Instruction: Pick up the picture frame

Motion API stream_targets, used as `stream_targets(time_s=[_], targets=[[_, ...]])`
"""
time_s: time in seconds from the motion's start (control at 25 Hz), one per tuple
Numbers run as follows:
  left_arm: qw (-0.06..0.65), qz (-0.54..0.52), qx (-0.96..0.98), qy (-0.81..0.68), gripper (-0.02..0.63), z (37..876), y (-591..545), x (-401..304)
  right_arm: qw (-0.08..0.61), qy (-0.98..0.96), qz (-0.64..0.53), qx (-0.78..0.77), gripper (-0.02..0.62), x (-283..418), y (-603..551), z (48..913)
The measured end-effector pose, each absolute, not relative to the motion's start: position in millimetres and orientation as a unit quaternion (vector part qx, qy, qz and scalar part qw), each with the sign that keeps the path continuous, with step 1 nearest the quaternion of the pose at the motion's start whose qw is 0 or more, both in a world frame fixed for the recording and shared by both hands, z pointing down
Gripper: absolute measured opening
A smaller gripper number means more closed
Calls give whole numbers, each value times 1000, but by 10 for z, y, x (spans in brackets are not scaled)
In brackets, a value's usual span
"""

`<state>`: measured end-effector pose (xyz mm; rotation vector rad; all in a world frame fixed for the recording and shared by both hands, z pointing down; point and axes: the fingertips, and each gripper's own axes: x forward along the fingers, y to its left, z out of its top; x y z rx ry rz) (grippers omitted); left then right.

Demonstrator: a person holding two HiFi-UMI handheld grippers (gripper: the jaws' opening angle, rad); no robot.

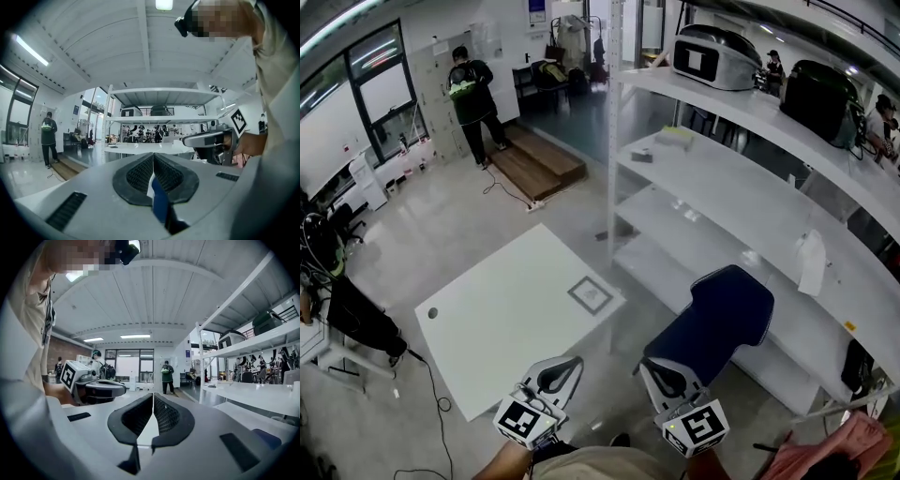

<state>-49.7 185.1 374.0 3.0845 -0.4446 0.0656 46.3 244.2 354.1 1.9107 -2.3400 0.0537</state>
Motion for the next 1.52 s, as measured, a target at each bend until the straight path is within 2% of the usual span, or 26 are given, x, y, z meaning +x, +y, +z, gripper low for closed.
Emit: stream_targets(time_s=[0.24, 0.44, 0.96, 1.52], targets=[[9, 52, 986, -158, 15, 3779, 1828, -362, 30, -778, 32, 627, 28, 711, 2350, 3619], [26, 52, 983, -175, 15, 3881, 1528, -318, 34, -781, 42, 622, 28, 821, 2024, 3779], [29, -13, 986, -163, 15, 3847, 431, -189, 82, -774, 12, 628, 28, 743, 984, 3569], [87, -4, 977, -196, 15, 4326, -365, -116, 120, -786, 52, 604, 28, 794, 173, 4021]])
